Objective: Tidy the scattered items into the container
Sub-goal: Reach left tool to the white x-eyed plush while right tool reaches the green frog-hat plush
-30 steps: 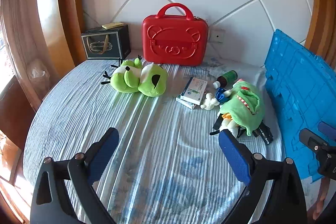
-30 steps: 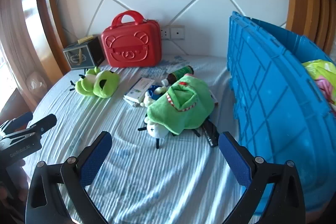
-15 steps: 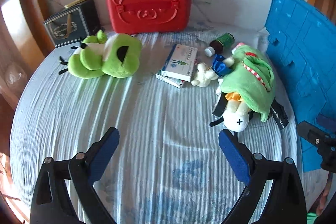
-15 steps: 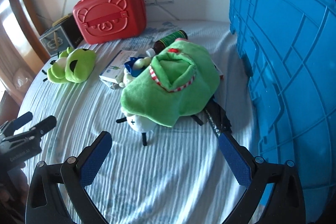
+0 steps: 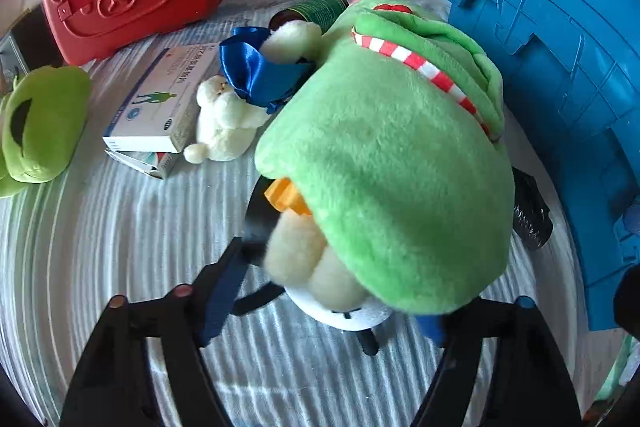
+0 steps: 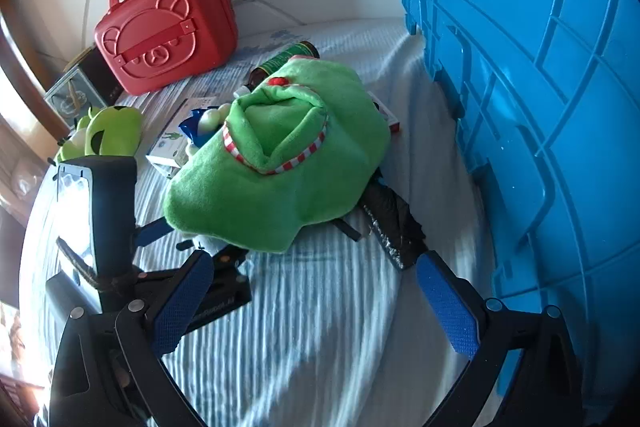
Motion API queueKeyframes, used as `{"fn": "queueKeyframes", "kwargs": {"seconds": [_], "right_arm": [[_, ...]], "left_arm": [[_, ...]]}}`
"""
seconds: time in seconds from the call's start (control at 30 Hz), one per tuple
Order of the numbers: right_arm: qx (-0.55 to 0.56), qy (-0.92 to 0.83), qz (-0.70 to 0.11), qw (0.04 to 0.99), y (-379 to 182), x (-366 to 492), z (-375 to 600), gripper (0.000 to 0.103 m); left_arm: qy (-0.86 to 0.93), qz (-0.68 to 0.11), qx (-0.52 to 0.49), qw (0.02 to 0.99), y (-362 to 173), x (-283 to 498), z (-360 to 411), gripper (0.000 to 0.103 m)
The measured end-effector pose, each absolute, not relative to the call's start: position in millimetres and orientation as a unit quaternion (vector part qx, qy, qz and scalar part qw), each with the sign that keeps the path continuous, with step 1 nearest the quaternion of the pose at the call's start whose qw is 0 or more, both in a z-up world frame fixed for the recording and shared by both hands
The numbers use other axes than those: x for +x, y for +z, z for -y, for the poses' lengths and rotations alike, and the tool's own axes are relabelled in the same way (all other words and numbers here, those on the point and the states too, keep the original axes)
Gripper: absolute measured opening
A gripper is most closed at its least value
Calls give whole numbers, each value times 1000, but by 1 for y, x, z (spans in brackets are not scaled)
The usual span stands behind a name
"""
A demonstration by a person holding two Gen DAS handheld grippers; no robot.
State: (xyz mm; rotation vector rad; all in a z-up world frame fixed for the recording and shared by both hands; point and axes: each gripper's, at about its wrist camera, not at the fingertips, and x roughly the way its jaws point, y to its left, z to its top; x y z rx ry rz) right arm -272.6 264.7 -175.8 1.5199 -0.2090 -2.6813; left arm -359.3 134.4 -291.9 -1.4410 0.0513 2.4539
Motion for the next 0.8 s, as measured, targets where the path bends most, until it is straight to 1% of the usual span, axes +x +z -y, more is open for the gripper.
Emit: {"fn": "queueKeyframes", "kwargs": {"seconds": [0.03, 0.1, 0.13, 0.17, 0.2, 0.4, 0.5, 0.57, 0.6, 0.67, 0.7, 0.77, 0.8], "right_arm": [[494, -866, 71, 28, -178, -277, -265, 103], [496, -864, 78, 36, -179, -285, -262, 103], [496, -864, 80, 40, -179, -290, -259, 103], [495, -864, 84, 47, -178, -297, -255, 103], [493, -864, 87, 57, -177, -304, -249, 103], [487, -865, 63, 101, -187, -355, -195, 103], [512, -853, 36, 92, -213, -378, -177, 103], [542, -835, 42, 90, -239, -389, -175, 103], [553, -827, 49, 87, -250, -391, -176, 103], [568, -815, 73, 84, -268, -393, -182, 103], [570, -813, 85, 82, -273, -392, -186, 103], [566, -816, 83, 82, -275, -391, -187, 103], [567, -816, 78, 81, -276, -391, -185, 103]], "left_arm": [[854, -13, -498, 148, -289, -360, -130, 68], [858, -29, -495, 135, -286, -358, -120, 65], [859, -39, -494, 126, -285, -356, -113, 62], [860, -42, -494, 120, -282, -356, -103, 56], [860, -33, -494, 122, -278, -356, -91, 44], [864, -25, -499, 64, -275, -372, -27, 44], [865, -19, -499, 53, -274, -378, -12, 44], [864, -17, -500, 61, -274, -381, -11, 45], [863, -19, -501, 63, -274, -382, -11, 47], [861, -17, -504, 68, -273, -382, -10, 49], [859, -9, -507, 72, -272, -379, -8, 49], [856, 5, -511, 75, -269, -375, 1, 49], [855, 5, -513, 72, -268, -374, 6, 53]]}}
